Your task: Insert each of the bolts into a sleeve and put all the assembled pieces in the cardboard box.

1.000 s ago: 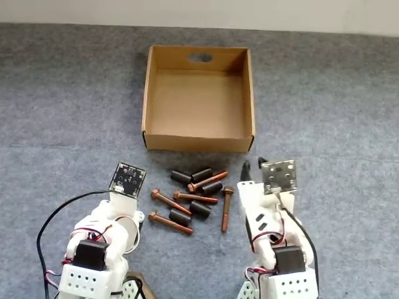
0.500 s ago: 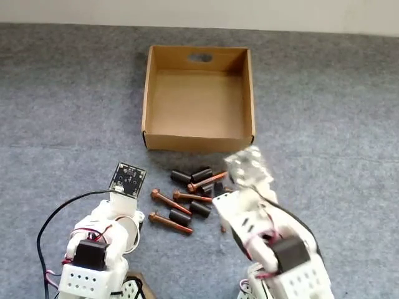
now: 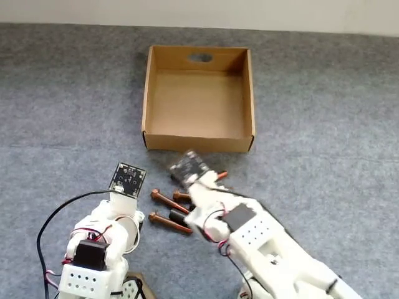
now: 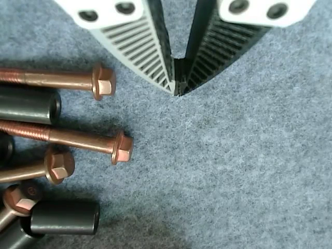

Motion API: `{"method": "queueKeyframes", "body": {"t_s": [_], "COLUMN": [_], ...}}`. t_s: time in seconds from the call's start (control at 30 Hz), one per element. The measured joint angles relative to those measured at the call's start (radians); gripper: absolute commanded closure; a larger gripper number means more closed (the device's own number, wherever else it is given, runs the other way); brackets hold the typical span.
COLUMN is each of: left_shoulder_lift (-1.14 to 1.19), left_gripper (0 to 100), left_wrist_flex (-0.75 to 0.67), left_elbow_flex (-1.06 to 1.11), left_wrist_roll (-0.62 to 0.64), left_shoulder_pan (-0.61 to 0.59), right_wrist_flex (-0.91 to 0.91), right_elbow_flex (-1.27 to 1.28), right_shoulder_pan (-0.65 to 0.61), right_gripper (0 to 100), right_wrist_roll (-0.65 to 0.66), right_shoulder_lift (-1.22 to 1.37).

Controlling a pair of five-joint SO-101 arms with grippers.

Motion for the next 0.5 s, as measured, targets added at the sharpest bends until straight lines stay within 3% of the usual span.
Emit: {"method": "queueKeyframes", "body": {"t_s": [0.2,0.5], "left_shoulder_lift": [0.0,0.0], "left_gripper": [99,99], "left_wrist_flex": [0.0,0.0], "left_elbow_flex": [0.0,0.0], "left_wrist_roll": [0.0,0.0], "left_shoulder_pan": [0.0,0.0], "right_wrist_flex": [-0.02,-0.02], "right_elbow_flex": [-0.072,-0.25], "right_shoulder_pan": [-0.025,-0.025], "right_gripper": [88.2,88.2], "right_wrist_roll": [0.118,0.175], "right_shoulder_lift": [0.161,0.477]}}
